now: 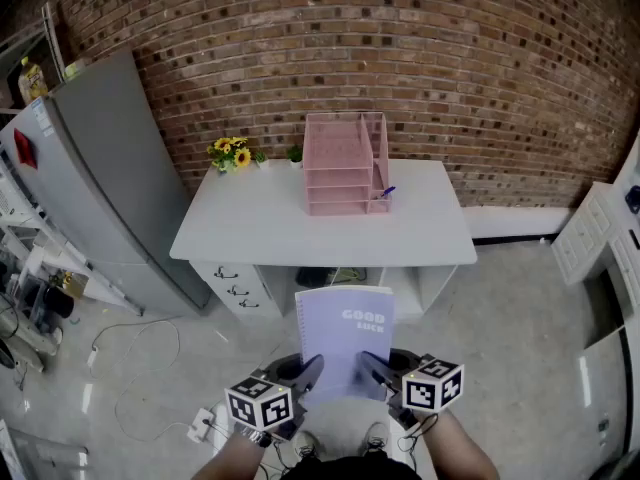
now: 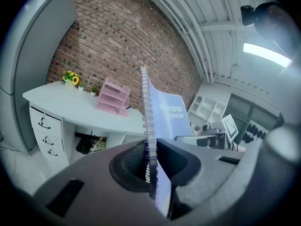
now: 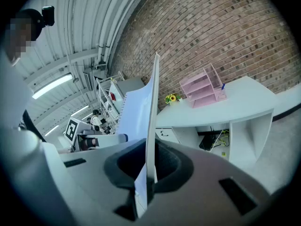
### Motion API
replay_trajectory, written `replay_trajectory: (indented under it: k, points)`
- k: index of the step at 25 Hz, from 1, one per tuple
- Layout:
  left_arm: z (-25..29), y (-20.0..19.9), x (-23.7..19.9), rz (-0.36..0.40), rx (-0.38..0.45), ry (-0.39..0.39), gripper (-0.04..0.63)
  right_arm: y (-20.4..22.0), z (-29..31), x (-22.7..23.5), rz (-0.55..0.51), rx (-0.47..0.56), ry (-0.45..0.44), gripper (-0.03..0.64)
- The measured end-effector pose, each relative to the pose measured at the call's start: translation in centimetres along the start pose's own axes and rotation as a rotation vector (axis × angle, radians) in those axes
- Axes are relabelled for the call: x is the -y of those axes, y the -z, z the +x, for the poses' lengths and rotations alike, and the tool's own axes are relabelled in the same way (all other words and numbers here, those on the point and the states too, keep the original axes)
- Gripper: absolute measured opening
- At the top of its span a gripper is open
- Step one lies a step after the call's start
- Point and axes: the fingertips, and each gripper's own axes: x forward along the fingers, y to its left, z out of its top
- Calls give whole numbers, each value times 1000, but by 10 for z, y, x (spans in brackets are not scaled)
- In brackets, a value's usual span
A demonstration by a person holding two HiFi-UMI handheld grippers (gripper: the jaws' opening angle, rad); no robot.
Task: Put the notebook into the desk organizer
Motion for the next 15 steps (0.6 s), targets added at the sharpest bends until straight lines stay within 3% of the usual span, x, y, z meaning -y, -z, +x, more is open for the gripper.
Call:
replay_trajectory:
  k: [15]
  points:
    - [-6, 4, -10, -8, 11, 3, 44, 6, 10, -3, 13, -6, 3, 37]
